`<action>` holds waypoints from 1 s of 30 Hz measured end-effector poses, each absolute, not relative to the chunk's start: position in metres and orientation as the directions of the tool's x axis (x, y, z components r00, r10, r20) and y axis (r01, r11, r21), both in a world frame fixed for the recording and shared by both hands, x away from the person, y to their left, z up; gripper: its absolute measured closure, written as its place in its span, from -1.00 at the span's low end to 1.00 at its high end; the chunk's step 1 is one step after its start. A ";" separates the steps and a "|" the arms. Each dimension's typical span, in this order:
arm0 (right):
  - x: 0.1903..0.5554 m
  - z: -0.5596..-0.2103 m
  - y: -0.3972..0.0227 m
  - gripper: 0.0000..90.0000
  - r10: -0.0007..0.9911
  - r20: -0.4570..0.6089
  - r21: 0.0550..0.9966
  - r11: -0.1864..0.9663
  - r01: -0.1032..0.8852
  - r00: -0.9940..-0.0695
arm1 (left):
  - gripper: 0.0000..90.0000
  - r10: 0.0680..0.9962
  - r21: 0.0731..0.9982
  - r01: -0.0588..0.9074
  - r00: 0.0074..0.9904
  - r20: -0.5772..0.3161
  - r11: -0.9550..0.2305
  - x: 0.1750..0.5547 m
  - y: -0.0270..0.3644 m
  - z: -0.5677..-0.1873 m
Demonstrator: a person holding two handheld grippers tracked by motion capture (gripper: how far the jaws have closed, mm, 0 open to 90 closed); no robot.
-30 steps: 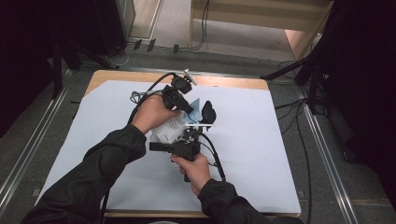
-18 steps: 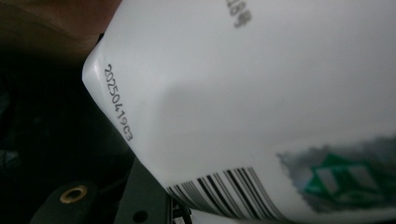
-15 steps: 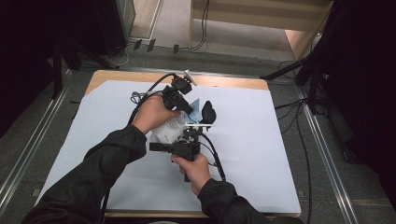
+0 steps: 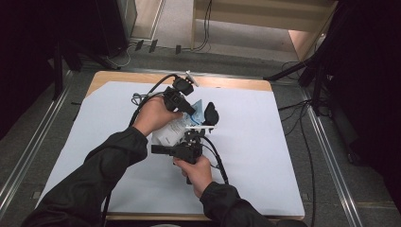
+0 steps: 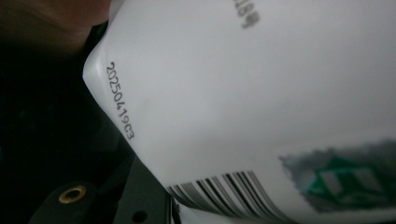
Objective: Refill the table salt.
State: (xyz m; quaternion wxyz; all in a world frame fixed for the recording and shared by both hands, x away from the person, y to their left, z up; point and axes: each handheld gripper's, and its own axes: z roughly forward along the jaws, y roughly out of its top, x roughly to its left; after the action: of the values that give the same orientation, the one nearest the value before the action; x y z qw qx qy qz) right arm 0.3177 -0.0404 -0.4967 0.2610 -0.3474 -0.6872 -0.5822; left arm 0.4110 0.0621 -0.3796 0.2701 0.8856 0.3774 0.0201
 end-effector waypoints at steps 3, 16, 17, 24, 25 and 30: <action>0.316 -0.498 -0.039 0.48 0.199 0.745 0.631 0.099 0.770 -0.636 | 0.97 0.677 0.509 0.662 0.711 -0.193 -0.550 0.411 0.068 -0.381; 0.314 -0.501 -0.036 0.47 0.246 0.702 0.657 0.136 0.741 -0.668 | 0.97 0.665 0.554 0.643 0.720 -0.202 -0.528 0.405 0.077 -0.386; 0.314 -0.501 -0.036 0.47 0.248 0.704 0.655 0.138 0.743 -0.666 | 0.97 0.665 0.559 0.641 0.720 -0.201 -0.526 0.405 0.078 -0.386; 0.315 -0.502 -0.038 0.47 0.251 0.701 0.653 0.151 0.742 -0.667 | 0.97 0.668 0.572 0.637 0.718 -0.196 -0.517 0.404 0.078 -0.388; 0.315 -0.502 -0.038 0.47 0.252 0.699 0.654 0.152 0.741 -0.669 | 0.97 0.669 0.574 0.636 0.717 -0.195 -0.515 0.403 0.078 -0.388; 0.314 -0.501 -0.039 0.47 0.255 0.686 0.662 0.171 0.730 -0.682 | 0.97 0.673 0.587 0.639 0.711 -0.204 -0.497 0.402 0.080 -0.389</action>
State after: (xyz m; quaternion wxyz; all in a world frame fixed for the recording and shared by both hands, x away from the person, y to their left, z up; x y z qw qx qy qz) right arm 0.3144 -0.0392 -0.5005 0.2162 -0.3354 -0.7340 -0.5496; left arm 0.4022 0.0798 -0.3892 0.3279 0.8649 0.3792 0.0261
